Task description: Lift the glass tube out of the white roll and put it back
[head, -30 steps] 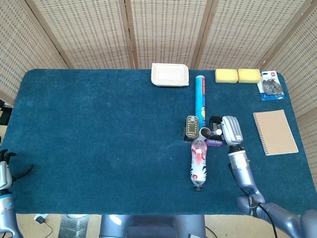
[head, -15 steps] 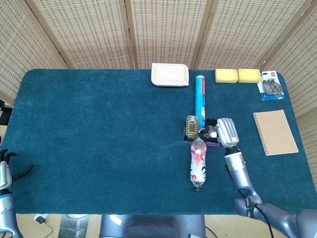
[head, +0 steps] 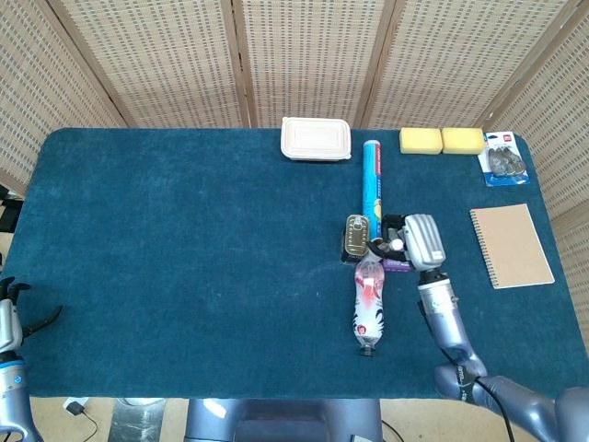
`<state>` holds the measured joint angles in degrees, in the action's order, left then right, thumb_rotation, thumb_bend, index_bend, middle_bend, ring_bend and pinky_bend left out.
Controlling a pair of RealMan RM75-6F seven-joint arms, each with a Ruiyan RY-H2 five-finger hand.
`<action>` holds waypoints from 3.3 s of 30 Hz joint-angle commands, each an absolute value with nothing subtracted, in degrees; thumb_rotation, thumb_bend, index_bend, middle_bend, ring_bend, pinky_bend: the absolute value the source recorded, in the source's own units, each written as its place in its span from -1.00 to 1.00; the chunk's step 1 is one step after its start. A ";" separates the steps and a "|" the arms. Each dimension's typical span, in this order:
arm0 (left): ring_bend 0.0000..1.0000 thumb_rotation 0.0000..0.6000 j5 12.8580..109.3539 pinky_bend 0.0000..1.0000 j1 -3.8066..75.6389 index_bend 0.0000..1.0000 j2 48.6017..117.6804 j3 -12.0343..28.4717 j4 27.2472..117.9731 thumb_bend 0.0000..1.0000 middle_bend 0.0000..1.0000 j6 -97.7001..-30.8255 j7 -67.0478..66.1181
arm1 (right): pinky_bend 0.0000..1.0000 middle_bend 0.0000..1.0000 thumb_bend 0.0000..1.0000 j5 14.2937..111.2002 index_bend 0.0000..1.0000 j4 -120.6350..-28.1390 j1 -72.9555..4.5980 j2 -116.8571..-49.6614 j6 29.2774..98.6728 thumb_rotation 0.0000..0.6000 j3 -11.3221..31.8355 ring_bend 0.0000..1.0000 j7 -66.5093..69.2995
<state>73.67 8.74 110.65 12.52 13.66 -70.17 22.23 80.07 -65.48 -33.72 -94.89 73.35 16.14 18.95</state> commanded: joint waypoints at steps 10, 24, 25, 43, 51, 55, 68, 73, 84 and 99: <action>-0.84 0.08 73.65 -0.62 8.75 -0.37 110.66 12.55 13.68 -0.94 -0.65 -70.17 22.22 | 0.84 0.84 -0.49 79.07 0.59 -69.59 -34.19 -92.74 72.89 1.00 17.62 1.00 18.86; -0.84 0.06 73.65 -0.62 8.78 -0.37 110.62 12.52 13.71 -0.94 -0.65 -69.96 22.14 | 0.84 0.85 -0.48 78.67 0.59 -74.41 -34.67 -90.47 73.44 1.00 18.84 1.00 15.93; -0.84 0.07 73.65 -0.62 8.79 -0.37 110.61 12.52 13.74 -0.94 -0.65 -69.93 22.13 | 0.84 0.85 -0.48 78.71 0.59 -74.86 -34.74 -90.21 73.65 1.00 19.02 1.00 15.43; -0.84 0.07 73.69 -0.61 8.79 -0.37 110.55 12.48 13.81 -0.94 -0.65 -69.91 22.17 | 0.85 0.85 -0.48 78.99 0.59 -79.08 -35.39 -87.24 75.02 1.00 20.00 1.00 9.00; -0.84 0.07 73.72 -0.61 8.85 -0.37 110.55 12.45 13.81 -0.94 -0.65 -69.90 22.12 | 0.86 0.85 -0.48 79.88 0.59 -82.52 -35.24 -83.79 75.84 1.00 20.43 1.00 5.97; -0.84 0.07 73.78 -0.61 8.89 -0.37 110.55 12.40 13.80 -0.94 -0.65 -69.93 22.03 | 0.86 0.86 -0.48 80.40 0.59 -86.19 -34.80 -81.66 75.84 1.00 20.12 1.00 5.92; -0.84 0.08 73.85 -0.61 8.91 -0.37 110.45 12.31 13.86 -0.94 -0.65 -69.76 22.19 | 0.92 0.97 -0.38 82.94 0.59 -96.28 -32.83 -73.71 73.27 1.00 16.64 1.00 8.34; -0.84 0.09 73.95 -0.61 8.92 -0.37 110.43 12.24 13.89 -0.94 -0.65 -69.90 22.28 | 0.92 0.98 -0.36 77.30 0.59 -95.51 -33.11 -71.20 72.77 1.00 20.48 1.00 7.04; -0.84 0.08 74.00 -0.61 9.13 -0.37 110.47 12.21 13.90 -0.94 -0.65 -69.84 22.19 | 0.92 0.98 -0.34 81.95 0.59 -98.02 -29.48 -65.23 73.33 1.00 16.81 1.00 9.84; -0.84 0.09 73.98 -0.61 9.22 -0.37 110.51 12.24 13.87 -0.94 -0.65 -69.85 22.27 | 0.92 0.98 -0.34 83.28 0.59 -94.89 -26.72 -64.28 76.79 1.00 16.07 1.00 13.03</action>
<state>74.00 9.23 110.49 12.22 13.87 -69.83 22.25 70.28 -92.52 -29.81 -66.26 74.55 20.29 8.04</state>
